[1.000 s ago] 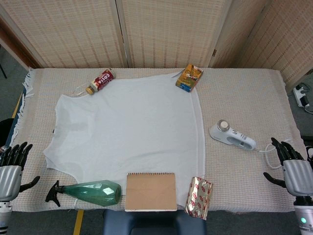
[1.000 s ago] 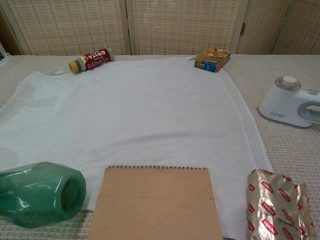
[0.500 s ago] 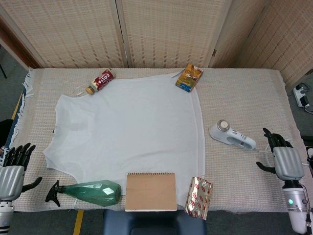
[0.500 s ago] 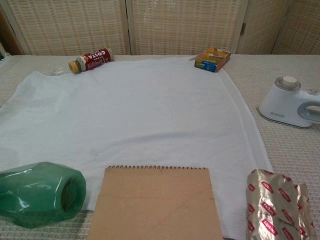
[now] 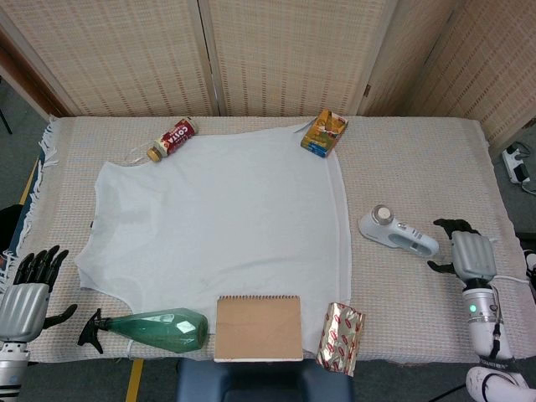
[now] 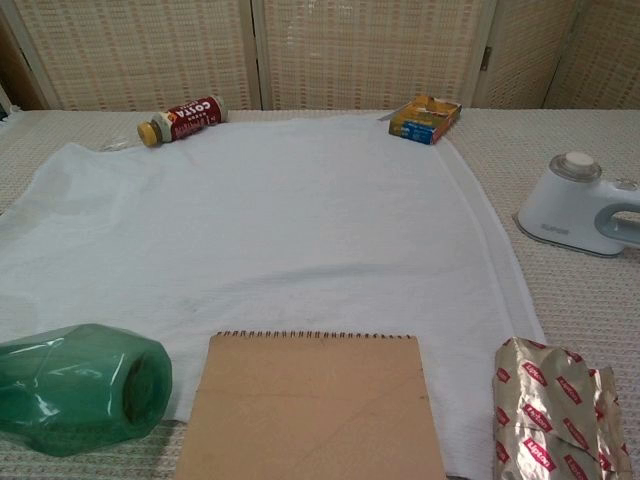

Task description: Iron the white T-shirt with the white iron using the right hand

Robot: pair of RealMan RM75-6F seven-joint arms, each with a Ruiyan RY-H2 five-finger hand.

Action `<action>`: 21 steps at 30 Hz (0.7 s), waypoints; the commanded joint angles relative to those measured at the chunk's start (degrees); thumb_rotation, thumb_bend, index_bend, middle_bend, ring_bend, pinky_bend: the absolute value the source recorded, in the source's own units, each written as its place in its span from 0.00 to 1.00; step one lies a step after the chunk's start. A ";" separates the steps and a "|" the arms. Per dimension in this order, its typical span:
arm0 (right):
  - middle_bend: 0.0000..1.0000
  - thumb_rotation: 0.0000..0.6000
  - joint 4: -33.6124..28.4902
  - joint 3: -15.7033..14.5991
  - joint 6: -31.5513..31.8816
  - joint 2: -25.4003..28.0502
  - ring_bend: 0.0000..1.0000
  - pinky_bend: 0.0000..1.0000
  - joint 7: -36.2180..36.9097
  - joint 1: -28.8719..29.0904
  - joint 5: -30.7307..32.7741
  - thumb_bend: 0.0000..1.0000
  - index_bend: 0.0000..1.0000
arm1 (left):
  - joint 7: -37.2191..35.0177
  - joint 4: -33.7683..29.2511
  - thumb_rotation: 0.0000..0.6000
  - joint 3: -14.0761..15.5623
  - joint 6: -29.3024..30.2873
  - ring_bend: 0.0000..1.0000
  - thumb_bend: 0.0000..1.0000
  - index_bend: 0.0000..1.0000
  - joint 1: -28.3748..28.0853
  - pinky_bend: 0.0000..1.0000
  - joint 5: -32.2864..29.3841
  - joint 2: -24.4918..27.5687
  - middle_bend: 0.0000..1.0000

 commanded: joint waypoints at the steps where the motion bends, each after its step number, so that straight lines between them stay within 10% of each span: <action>1: 0.27 1.00 2.24 0.90 -1.92 -1.41 0.17 0.34 -0.07 1.46 2.10 0.06 0.25 | 0.04 0.14 1.00 0.12 -0.29 0.04 0.21 0.07 -0.02 0.02 -0.13 0.03 0.06; 21: 0.45 1.00 9.49 1.23 -9.25 -8.29 0.33 0.40 -1.31 8.92 5.83 0.18 0.35 | -0.87 1.23 1.00 0.46 -0.84 0.04 0.21 0.07 0.08 0.02 -0.61 -0.38 0.06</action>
